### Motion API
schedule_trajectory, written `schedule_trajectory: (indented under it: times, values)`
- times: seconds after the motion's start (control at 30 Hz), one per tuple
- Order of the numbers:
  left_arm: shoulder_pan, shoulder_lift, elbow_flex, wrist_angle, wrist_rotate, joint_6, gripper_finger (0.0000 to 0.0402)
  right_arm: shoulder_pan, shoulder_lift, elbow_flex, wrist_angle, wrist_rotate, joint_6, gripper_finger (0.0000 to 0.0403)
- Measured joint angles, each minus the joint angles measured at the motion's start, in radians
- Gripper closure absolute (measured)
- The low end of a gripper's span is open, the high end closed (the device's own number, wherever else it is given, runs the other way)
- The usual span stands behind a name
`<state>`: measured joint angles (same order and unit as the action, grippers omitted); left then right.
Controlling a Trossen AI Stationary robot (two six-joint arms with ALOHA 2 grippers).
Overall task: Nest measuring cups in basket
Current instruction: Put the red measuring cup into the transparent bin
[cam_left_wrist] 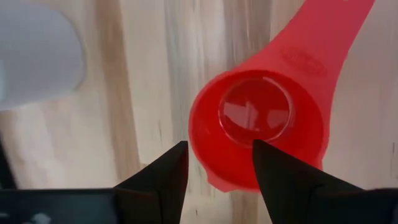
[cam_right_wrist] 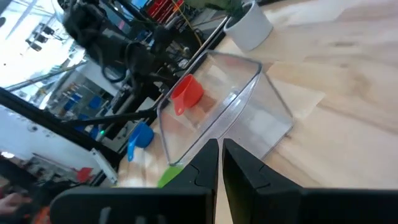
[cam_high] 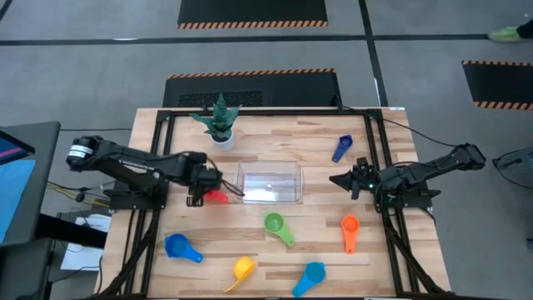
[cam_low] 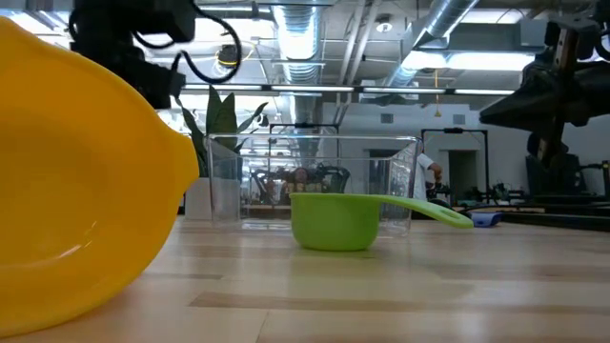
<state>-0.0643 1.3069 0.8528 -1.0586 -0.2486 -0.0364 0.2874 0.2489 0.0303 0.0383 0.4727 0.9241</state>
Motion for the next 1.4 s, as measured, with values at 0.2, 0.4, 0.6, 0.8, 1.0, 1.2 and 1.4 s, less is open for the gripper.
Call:
schedule_trajectory:
  times: [0.2,0.4,0.6,0.8,1.0,1.2,1.4]
  values:
    - [0.126,0.000,-0.010,0.025,0.067,0.175,0.0242,0.000,0.000,0.000,-0.001,-0.038,0.020,0.0356]
    - [0.202,0.000,-0.104,0.159,0.194,0.222,0.0245,0.000,0.000,0.000,-0.001,-0.038,0.021,0.0356]
    - [0.204,0.000,-0.124,0.220,0.128,0.212,0.0245,0.000,0.000,0.000,-0.001,-0.038,0.021,0.0356]
    - [0.201,0.016,-0.124,0.244,0.180,0.216,0.0245,0.000,0.000,0.000,0.000,-0.039,0.020,0.0356]
    - [0.181,0.108,-0.124,0.246,0.183,0.216,0.0245,0.000,0.000,0.000,0.004,-0.062,0.020,0.0356]
    - [0.181,0.199,-0.120,0.266,0.170,0.167,0.0257,0.000,0.000,0.000,0.006,-0.080,0.020,0.0356]
    - [0.182,0.189,-0.110,0.226,0.204,0.143,0.0383,0.000,0.000,0.000,0.006,-0.081,0.019,0.0356]
